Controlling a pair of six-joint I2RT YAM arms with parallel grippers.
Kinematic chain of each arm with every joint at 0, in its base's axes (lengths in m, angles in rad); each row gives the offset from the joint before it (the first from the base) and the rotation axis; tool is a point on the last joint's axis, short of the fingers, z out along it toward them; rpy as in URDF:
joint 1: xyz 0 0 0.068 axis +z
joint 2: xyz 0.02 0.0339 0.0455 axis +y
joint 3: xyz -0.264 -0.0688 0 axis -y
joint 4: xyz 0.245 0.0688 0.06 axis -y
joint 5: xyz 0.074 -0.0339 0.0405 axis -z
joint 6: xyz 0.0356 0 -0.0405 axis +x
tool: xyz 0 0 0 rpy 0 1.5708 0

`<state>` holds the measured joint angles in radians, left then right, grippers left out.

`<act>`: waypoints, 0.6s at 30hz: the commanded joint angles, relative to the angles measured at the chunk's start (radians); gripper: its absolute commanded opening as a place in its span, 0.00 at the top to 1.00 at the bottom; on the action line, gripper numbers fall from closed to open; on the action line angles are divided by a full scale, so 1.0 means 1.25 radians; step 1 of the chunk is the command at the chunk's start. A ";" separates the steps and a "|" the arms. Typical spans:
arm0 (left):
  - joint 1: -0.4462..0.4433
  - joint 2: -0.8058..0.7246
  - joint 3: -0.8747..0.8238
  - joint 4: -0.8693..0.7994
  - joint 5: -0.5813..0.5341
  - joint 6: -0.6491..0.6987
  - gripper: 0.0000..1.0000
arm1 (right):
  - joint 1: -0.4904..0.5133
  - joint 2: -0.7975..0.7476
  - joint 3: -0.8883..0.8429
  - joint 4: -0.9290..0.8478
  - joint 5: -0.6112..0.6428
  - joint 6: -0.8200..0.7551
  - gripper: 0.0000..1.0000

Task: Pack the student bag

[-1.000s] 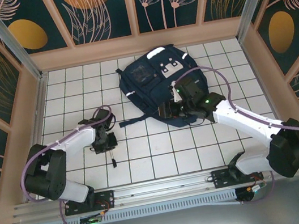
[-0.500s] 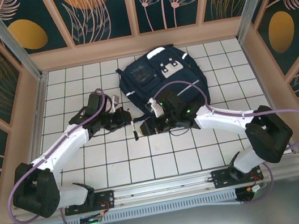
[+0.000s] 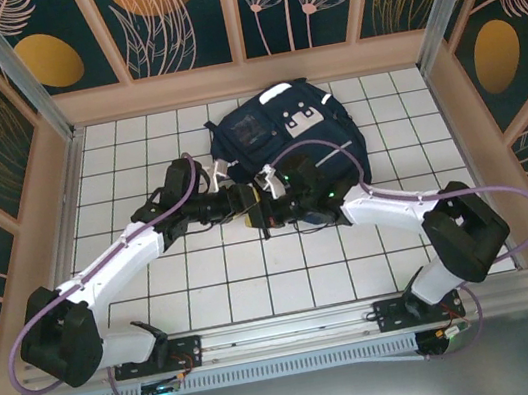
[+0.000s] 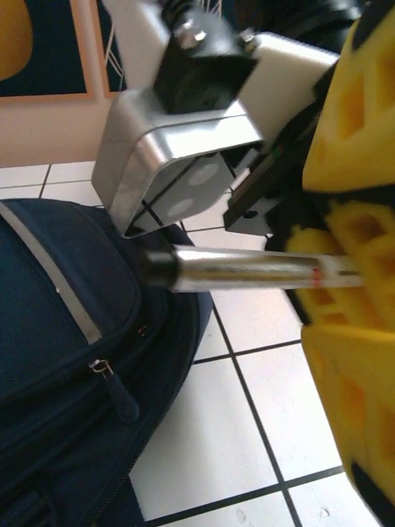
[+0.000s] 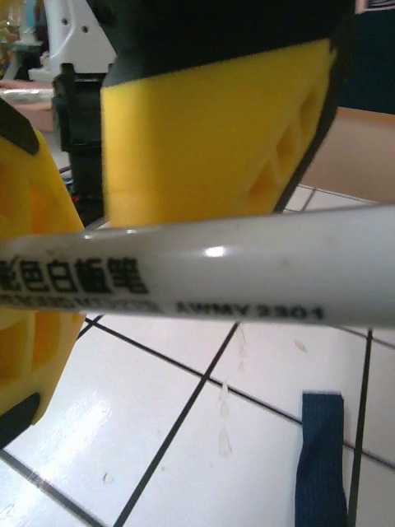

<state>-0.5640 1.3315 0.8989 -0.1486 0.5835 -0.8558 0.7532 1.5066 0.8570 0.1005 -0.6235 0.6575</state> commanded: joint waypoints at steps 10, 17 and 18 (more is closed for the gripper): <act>-0.134 0.118 0.214 0.029 -0.260 0.513 0.46 | -0.462 -0.163 -0.015 -0.343 0.118 -0.139 1.00; -0.238 0.401 0.470 -0.101 -0.441 0.750 0.38 | -0.720 -0.228 -0.036 -0.361 0.129 -0.158 1.00; -0.245 0.438 0.506 -0.115 -0.456 0.760 0.38 | -0.737 -0.234 -0.039 -0.359 0.124 -0.161 1.00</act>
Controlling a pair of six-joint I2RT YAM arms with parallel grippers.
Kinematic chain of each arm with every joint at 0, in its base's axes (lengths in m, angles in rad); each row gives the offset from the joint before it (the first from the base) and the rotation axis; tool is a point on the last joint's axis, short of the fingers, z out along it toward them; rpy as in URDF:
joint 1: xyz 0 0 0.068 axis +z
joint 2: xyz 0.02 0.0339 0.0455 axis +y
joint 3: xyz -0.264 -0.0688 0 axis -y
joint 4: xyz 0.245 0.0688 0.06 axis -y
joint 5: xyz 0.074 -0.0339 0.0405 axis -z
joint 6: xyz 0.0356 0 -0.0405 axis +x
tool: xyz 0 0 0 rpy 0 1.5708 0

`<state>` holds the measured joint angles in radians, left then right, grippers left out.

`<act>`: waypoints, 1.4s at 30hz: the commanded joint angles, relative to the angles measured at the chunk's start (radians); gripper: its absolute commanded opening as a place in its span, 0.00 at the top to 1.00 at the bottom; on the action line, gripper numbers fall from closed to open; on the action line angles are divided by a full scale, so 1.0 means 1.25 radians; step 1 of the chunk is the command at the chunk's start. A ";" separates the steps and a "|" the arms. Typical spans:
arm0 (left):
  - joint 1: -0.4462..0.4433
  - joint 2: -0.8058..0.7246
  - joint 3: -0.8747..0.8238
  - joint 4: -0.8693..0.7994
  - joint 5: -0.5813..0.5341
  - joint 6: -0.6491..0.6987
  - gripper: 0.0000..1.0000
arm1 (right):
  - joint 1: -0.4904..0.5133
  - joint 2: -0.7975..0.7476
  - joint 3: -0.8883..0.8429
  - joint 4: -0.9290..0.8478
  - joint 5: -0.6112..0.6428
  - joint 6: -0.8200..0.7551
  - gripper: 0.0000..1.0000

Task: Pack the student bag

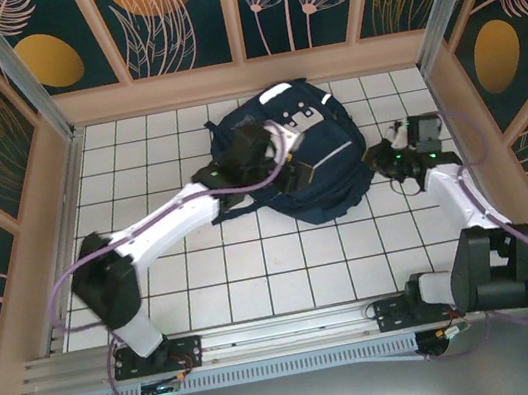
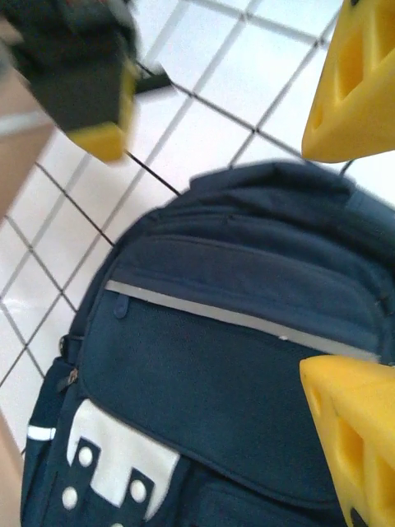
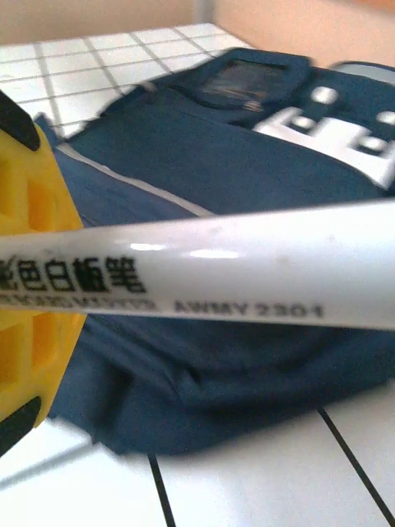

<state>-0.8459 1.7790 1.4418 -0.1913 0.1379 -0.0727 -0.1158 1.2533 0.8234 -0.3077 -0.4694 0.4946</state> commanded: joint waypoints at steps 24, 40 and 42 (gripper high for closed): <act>-0.051 0.478 0.471 -0.236 -0.281 0.171 0.43 | -0.082 -0.136 -0.089 -0.002 -0.101 -0.016 1.00; -0.034 0.436 0.527 -0.284 -0.217 0.103 1.00 | -0.061 -0.117 -0.152 0.054 -0.252 0.068 1.00; -0.034 0.413 0.565 -0.299 -0.196 0.066 1.00 | -0.040 -0.094 -0.155 0.085 -0.285 0.096 1.00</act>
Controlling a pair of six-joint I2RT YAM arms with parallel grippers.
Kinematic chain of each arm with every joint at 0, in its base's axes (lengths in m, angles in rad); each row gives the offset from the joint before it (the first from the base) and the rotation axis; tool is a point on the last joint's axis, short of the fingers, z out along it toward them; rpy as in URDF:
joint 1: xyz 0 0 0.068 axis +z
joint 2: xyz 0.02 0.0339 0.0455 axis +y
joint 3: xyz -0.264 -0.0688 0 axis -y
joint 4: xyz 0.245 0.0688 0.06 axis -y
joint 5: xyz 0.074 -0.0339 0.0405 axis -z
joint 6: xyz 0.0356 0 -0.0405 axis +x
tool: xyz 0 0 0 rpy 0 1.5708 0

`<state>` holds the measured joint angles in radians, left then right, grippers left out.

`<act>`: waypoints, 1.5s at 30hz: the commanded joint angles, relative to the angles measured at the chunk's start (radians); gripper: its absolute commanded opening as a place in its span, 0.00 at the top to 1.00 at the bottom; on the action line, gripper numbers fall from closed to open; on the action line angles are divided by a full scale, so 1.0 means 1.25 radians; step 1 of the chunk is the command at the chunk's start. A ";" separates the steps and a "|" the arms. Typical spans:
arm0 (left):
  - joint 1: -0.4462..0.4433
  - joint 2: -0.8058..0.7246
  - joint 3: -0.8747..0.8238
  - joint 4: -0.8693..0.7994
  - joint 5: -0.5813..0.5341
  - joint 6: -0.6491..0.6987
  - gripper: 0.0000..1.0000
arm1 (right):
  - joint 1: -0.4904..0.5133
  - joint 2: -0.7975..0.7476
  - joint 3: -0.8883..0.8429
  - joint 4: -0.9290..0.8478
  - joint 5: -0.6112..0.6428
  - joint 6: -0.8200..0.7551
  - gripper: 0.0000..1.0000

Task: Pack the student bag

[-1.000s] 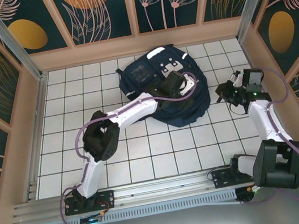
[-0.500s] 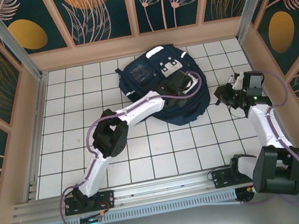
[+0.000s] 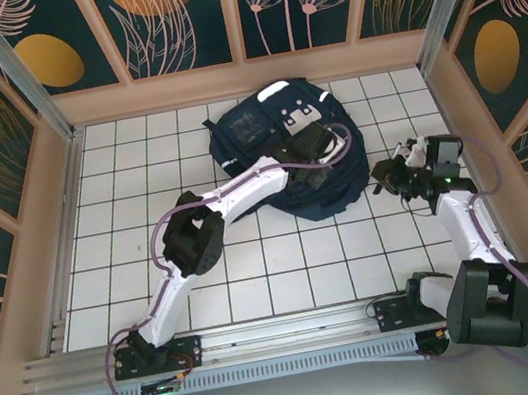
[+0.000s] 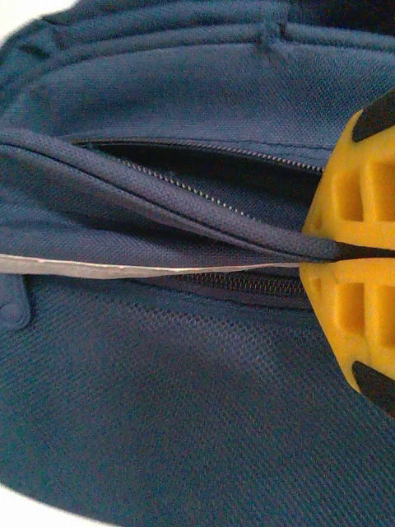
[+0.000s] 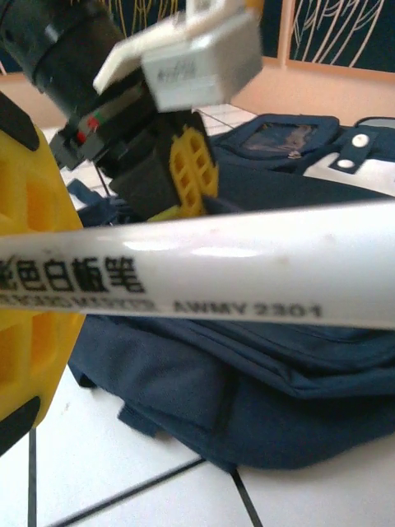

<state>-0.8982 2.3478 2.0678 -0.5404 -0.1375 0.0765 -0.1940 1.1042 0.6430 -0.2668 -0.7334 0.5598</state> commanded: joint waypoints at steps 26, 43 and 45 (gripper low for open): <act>0.026 -0.108 0.212 -0.021 0.157 -0.294 1.00 | 0.292 0.305 0.115 0.361 0.312 0.451 0.50; 0.106 -0.185 0.051 -0.088 0.206 -0.234 0.46 | 0.302 -0.051 0.036 -0.098 0.296 0.042 0.52; 0.128 -0.220 -0.043 -0.050 0.210 -0.221 0.46 | 0.323 -0.041 0.041 -0.121 0.288 -0.003 0.52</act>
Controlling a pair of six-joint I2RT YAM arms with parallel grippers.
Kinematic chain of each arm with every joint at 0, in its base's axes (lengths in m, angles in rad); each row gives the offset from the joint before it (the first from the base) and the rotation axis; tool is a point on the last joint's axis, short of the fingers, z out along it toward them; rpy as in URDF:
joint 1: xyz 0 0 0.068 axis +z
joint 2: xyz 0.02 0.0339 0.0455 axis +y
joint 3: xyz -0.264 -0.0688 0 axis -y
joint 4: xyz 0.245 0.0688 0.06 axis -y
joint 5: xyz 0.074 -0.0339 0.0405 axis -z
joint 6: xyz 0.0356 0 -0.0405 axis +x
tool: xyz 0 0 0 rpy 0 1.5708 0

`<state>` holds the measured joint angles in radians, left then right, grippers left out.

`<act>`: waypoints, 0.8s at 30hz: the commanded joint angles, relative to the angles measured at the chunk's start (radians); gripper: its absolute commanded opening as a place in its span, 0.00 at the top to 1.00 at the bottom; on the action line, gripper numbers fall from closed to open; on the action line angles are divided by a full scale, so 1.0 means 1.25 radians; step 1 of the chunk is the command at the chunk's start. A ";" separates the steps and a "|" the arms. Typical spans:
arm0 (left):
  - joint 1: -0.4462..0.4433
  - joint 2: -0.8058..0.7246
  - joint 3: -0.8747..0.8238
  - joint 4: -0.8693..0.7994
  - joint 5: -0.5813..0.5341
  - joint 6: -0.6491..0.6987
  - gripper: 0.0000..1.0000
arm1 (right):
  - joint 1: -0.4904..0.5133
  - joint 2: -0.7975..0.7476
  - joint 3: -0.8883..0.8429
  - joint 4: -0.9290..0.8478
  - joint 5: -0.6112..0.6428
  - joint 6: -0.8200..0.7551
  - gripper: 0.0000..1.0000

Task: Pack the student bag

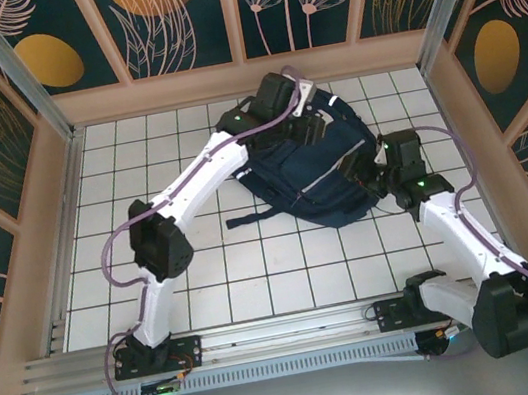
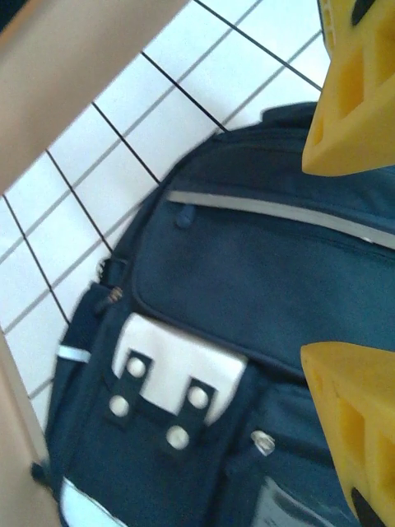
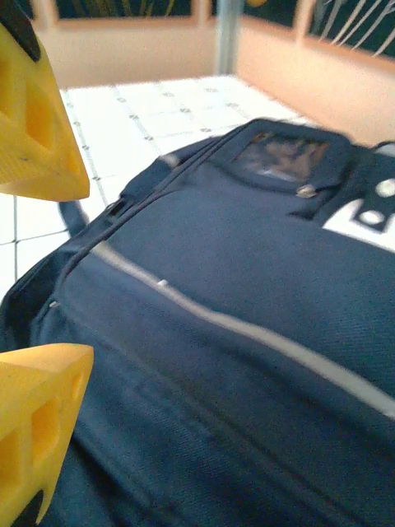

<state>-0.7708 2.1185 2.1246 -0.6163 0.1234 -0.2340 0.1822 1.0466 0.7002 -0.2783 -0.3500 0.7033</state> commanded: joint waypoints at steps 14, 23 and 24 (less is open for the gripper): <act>0.046 0.191 -0.095 0.158 -0.158 0.289 0.40 | -0.010 0.322 0.093 0.053 0.007 -0.169 0.58; 0.048 -0.033 -0.537 0.279 -0.051 0.197 0.44 | -0.066 0.434 0.138 0.113 -0.050 -0.232 0.70; 0.049 -0.088 -0.622 0.319 -0.026 0.177 0.45 | -0.069 0.450 0.147 0.132 -0.072 -0.246 0.70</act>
<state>-0.7124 2.1208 1.5375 -0.2283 0.0067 0.0441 0.1200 1.5604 0.8402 -0.2050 -0.4080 0.4568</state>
